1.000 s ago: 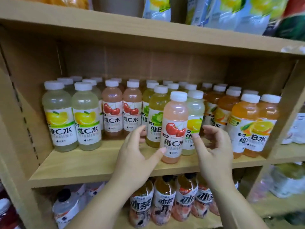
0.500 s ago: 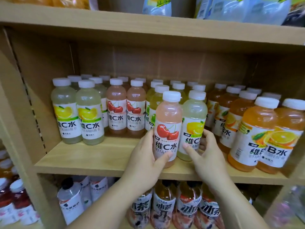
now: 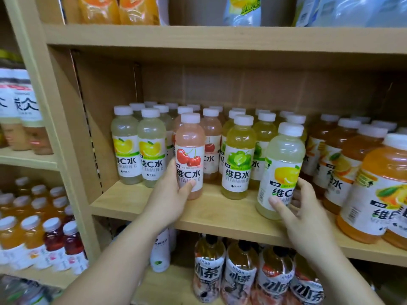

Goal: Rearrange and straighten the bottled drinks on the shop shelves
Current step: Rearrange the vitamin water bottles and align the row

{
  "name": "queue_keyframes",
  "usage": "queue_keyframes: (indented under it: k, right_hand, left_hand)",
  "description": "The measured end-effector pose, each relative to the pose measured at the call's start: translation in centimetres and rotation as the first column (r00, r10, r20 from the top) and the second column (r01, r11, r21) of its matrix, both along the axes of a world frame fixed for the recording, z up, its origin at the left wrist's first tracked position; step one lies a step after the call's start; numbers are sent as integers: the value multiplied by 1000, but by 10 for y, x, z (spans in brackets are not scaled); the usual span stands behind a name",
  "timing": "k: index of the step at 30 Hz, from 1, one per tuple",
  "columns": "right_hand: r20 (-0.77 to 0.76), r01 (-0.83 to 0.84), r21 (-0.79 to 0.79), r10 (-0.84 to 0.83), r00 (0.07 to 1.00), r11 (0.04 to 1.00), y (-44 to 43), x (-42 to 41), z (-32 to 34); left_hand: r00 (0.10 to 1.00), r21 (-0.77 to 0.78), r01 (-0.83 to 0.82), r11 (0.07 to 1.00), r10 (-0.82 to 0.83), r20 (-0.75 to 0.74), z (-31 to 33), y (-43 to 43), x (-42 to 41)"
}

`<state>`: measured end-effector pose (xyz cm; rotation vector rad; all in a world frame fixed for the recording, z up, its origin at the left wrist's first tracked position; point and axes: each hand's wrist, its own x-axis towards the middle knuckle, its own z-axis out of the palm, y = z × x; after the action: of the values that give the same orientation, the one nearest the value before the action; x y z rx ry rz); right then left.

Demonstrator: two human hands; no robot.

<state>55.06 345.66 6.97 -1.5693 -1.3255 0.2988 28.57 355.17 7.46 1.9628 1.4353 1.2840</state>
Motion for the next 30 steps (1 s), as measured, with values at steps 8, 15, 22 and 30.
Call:
queue_keyframes:
  k: [8,15,22,30]
  right_hand:
    - [30,-40,-32,41,999,999,-7,-3,3]
    - [34,-11,-30,12,999,1000,-8,-6,3]
    - [31,-29,-11,30,999,1000,-8,-6,1]
    - [40,-58,-27,59,997,998,-9,-1,1]
  left_hand:
    - [984,-31,-128,991,123,-130,8,20,0]
    - [928,145,-243,959,274,-254,9,7,9]
    - [918,175,-256,951,296,-264,8,7,9]
    - [958,337,-122,934,199,-206,12,-9,32]
